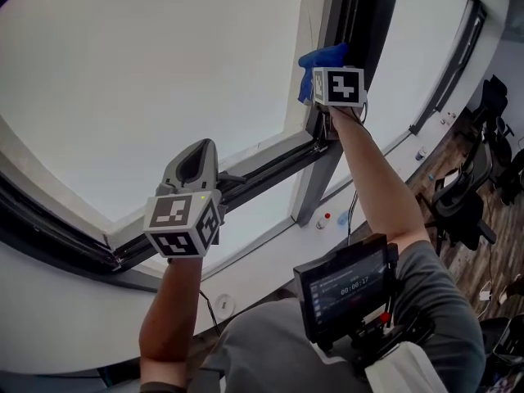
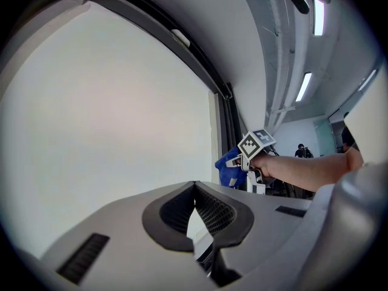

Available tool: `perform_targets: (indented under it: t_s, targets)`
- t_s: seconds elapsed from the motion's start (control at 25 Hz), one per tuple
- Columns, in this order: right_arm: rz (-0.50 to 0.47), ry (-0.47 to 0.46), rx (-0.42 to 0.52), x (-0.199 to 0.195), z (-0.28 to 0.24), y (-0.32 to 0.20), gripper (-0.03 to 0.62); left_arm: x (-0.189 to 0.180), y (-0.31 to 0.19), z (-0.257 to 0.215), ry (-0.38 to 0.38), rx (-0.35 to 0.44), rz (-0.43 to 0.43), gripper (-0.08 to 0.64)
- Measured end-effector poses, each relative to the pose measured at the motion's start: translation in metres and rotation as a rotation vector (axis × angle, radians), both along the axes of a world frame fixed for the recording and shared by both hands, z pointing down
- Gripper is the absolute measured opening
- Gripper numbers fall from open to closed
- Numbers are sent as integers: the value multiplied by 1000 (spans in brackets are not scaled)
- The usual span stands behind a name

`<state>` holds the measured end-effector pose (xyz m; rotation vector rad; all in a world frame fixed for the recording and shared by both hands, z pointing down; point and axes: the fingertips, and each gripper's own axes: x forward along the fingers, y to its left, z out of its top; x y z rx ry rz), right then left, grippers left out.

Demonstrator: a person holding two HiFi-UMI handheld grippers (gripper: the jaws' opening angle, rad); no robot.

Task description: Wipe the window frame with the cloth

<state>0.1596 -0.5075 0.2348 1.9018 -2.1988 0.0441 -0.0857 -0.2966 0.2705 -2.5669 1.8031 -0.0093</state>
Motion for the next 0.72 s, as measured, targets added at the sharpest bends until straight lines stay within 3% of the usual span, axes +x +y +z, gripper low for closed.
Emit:
perform_targets:
  t_s: [0.72]
  targets:
    - [-9, -13, -243, 7, 161, 1, 161, 2, 2, 41, 16, -64, -16, 8]
